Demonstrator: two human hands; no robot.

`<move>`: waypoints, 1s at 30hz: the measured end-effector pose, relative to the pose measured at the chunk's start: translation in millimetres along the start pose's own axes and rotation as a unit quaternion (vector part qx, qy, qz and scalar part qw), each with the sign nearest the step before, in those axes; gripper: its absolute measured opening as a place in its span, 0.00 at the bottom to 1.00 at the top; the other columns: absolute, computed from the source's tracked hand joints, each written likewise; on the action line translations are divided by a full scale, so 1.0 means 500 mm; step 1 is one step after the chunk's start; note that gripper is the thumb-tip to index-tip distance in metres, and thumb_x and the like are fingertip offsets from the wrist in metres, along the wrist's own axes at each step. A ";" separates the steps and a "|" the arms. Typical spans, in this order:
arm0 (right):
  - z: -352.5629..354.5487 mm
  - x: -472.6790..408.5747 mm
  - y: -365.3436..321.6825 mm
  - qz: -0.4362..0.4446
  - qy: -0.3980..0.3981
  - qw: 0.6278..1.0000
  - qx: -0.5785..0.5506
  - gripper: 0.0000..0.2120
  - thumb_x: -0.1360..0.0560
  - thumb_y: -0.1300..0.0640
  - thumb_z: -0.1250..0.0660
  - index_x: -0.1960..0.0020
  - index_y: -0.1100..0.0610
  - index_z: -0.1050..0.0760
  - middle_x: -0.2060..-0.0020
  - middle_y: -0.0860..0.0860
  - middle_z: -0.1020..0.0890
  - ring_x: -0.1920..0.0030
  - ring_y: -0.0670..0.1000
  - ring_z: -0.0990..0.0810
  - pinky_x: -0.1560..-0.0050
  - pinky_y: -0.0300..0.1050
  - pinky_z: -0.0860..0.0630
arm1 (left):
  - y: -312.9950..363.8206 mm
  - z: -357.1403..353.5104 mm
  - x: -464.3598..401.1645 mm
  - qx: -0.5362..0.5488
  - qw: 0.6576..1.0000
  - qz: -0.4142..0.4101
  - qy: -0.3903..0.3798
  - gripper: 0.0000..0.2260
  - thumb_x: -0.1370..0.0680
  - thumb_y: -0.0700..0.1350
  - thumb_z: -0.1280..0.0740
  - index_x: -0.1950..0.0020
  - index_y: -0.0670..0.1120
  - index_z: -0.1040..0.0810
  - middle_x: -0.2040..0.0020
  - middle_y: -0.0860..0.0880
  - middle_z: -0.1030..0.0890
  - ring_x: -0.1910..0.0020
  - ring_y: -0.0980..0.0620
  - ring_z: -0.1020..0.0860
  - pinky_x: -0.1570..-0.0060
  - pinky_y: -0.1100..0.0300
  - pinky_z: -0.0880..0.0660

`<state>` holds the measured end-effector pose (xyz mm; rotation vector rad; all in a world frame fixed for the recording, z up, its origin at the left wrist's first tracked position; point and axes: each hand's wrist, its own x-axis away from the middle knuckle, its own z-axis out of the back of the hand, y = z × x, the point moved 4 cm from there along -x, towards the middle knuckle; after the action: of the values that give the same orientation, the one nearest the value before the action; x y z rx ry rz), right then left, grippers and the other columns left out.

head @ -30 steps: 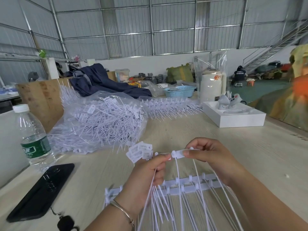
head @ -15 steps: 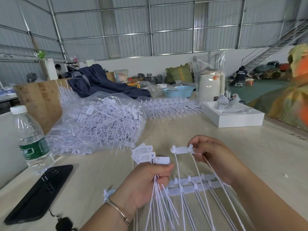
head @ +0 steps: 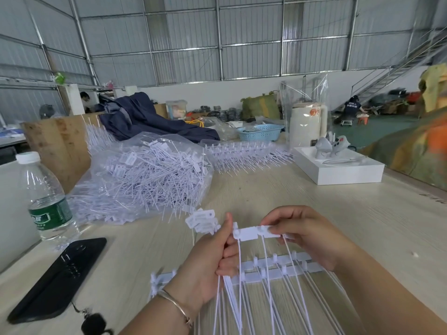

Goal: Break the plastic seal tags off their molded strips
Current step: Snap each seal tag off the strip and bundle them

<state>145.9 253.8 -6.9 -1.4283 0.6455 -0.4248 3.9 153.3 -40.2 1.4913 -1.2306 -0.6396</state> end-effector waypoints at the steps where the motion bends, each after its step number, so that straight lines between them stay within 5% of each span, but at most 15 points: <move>1: -0.001 0.001 0.000 -0.001 -0.004 1.000 0.005 0.11 0.29 0.73 0.35 0.59 0.62 0.16 0.65 0.56 0.19 0.68 0.48 0.25 0.65 0.37 0.28 | 0.001 0.000 -0.001 0.023 1.000 0.001 -0.004 0.20 0.28 0.60 0.32 0.68 0.49 0.35 0.74 0.52 0.41 0.80 0.58 0.44 0.84 0.68 0.46; 4: -0.005 0.002 0.000 0.002 -0.009 1.000 0.016 0.10 0.29 0.71 0.33 0.59 0.60 0.15 0.64 0.58 0.21 0.68 0.49 0.26 0.64 0.38 0.28 | 0.004 0.000 -0.004 0.094 0.995 -0.007 -0.033 0.16 0.32 0.52 0.26 0.66 0.48 0.31 0.70 0.52 0.38 0.77 0.59 0.43 0.82 0.69 0.48; 9: -0.006 -0.001 -0.001 0.029 -0.001 1.000 0.010 0.09 0.29 0.71 0.32 0.57 0.60 0.17 0.65 0.54 0.22 0.65 0.49 0.27 0.64 0.38 0.30 | 0.002 -0.009 -0.002 0.065 0.995 -0.023 -0.067 0.07 0.33 0.38 0.26 0.62 0.44 0.24 0.72 0.53 0.34 0.79 0.60 0.41 0.83 0.70 0.47; 20: -0.004 -0.004 0.008 0.016 -0.003 0.999 0.038 0.12 0.36 0.51 0.25 0.60 0.59 0.20 0.68 0.55 0.26 0.67 0.50 0.29 0.59 0.43 0.30 | 0.009 -0.012 0.009 0.092 0.990 -0.012 -0.102 0.08 0.30 0.43 0.29 0.64 0.44 0.26 0.74 0.53 0.30 0.80 0.60 0.41 0.79 0.68 0.50; 30: -0.025 -0.006 0.014 0.033 -0.060 0.997 0.024 0.10 0.35 0.50 0.24 0.59 0.55 0.19 0.68 0.53 0.24 0.69 0.49 0.26 0.58 0.43 0.27 | -0.007 -0.026 0.011 0.146 0.971 0.032 -0.188 0.09 0.33 0.44 0.24 0.60 0.42 0.22 0.70 0.50 0.29 0.80 0.61 0.40 0.83 0.70 0.45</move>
<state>134.9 247.1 -13.7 -1.3716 0.5805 -0.2983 18.2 152.9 -38.2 1.6087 -1.7190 -0.7454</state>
